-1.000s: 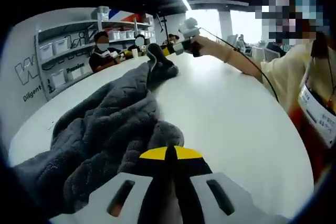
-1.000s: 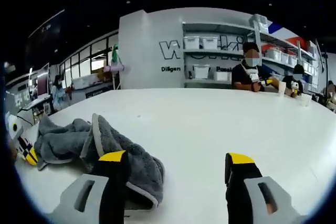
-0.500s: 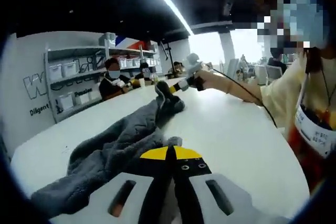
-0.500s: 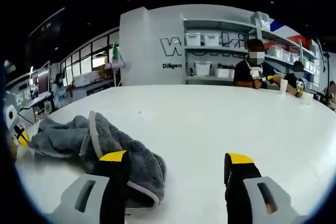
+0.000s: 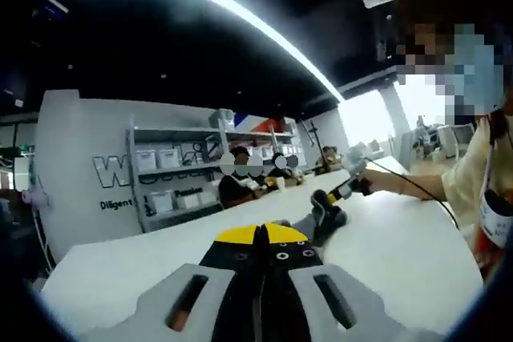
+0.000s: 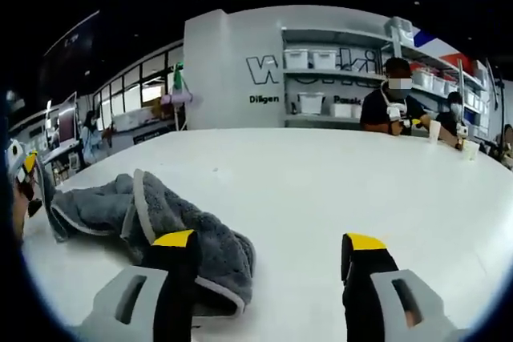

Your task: Fold the towel on the table until its edges align and the towel forms a compact rectangular stack.

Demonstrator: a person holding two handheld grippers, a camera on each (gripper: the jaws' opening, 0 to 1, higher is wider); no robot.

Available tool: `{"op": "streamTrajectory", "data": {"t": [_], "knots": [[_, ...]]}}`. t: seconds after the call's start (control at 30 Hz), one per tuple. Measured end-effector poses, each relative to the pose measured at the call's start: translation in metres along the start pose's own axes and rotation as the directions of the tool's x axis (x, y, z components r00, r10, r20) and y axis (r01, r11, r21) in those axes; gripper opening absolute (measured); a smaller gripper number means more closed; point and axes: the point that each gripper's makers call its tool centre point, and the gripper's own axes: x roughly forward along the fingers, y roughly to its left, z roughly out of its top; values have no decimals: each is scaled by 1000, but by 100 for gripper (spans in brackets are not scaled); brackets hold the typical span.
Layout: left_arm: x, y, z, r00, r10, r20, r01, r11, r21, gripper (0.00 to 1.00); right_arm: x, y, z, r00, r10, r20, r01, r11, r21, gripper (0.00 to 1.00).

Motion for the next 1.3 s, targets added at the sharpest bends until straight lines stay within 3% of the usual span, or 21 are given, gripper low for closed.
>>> {"op": "streamTrajectory", "data": {"t": [0.1,0.2,0.3,0.4,0.5,0.53,0.57,0.67,0.77,0.9,1.23,1.3], "knots": [[-10,20,7,997,68,26,-67,997,-26,0,0,0,1,1000,4,-1,-4,1000,0,73],[-28,57,7,973,231,13,-231,973,-27,0,0,1,-1,1000,6,-4,-6,1000,0,73],[-49,87,11,933,357,36,-355,933,-50,0,0,2,-1,1000,6,-4,-6,1000,1,73],[-79,115,17,867,493,76,-484,868,-111,0,-1,1,0,1000,7,-5,-7,1000,0,73],[-100,131,20,813,575,95,-562,816,-132,0,0,1,-1,1000,6,-6,-6,1000,2,73],[-104,134,20,806,584,96,-571,810,-131,0,0,1,-1,1000,6,-6,-6,1000,2,73],[-105,135,19,814,574,88,-562,817,-128,0,0,1,-1,1000,6,-8,-6,1000,2,73],[-102,136,6,818,573,44,-565,816,-120,0,0,2,-2,1000,6,-9,-6,1000,4,73],[-86,128,-8,851,525,-12,-521,843,-132,0,0,3,-3,1000,6,-10,-6,1000,3,73],[-75,121,-18,869,492,-51,-494,860,-125,0,-1,2,-1,1000,7,-5,-7,1000,3,73],[-66,116,-33,886,451,-109,-463,876,-134,1,-1,3,2,1000,13,-3,-13,1000,-5,73],[-65,116,-38,884,448,-132,-464,876,-135,6,-2,3,3,1000,13,0,-13,1000,-5,73]]}}
